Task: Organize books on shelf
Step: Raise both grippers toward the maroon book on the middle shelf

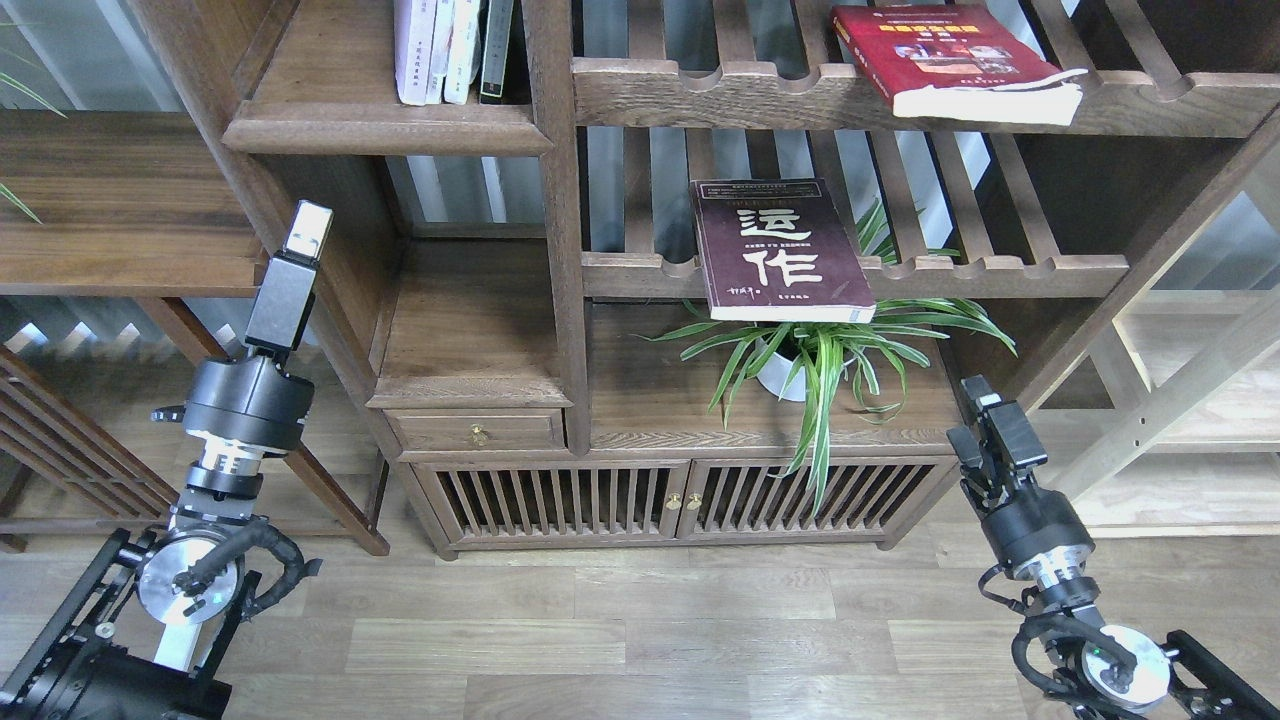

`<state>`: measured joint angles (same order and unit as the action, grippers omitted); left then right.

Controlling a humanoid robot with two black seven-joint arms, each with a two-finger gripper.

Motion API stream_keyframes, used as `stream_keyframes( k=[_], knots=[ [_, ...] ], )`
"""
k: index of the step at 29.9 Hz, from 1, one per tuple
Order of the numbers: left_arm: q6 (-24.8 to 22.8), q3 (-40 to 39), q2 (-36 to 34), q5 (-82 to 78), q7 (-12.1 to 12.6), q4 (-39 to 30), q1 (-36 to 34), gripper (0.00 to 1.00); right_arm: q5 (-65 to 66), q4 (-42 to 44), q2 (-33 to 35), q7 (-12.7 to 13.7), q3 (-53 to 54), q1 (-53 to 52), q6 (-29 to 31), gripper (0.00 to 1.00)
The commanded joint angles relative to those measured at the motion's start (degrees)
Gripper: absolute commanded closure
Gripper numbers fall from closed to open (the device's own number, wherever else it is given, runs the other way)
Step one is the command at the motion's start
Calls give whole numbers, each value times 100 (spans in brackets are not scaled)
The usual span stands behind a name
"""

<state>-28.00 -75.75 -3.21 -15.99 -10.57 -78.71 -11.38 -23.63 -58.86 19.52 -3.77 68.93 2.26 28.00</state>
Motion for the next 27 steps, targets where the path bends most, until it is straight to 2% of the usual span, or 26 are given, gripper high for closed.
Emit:
stream_keyframes(
  k=[1, 16, 21, 27],
  knots=[
    [0, -1, 5, 0, 2, 23, 22, 0, 34, -2, -97, 8, -55, 38, 0, 1],
    [0, 43, -22, 131, 11, 93, 294, 0, -36, 173, -545, 8, 103, -182, 0, 0],
    [0, -10, -101, 131, 11, 93, 558, 0, -45, 173, -949, 8, 86, -234, 0, 0],
    [0, -37, -145, 210, -7, 93, 839, 0, -45, 156, -1748, 8, 86, -234, 0, 0]
  ],
)
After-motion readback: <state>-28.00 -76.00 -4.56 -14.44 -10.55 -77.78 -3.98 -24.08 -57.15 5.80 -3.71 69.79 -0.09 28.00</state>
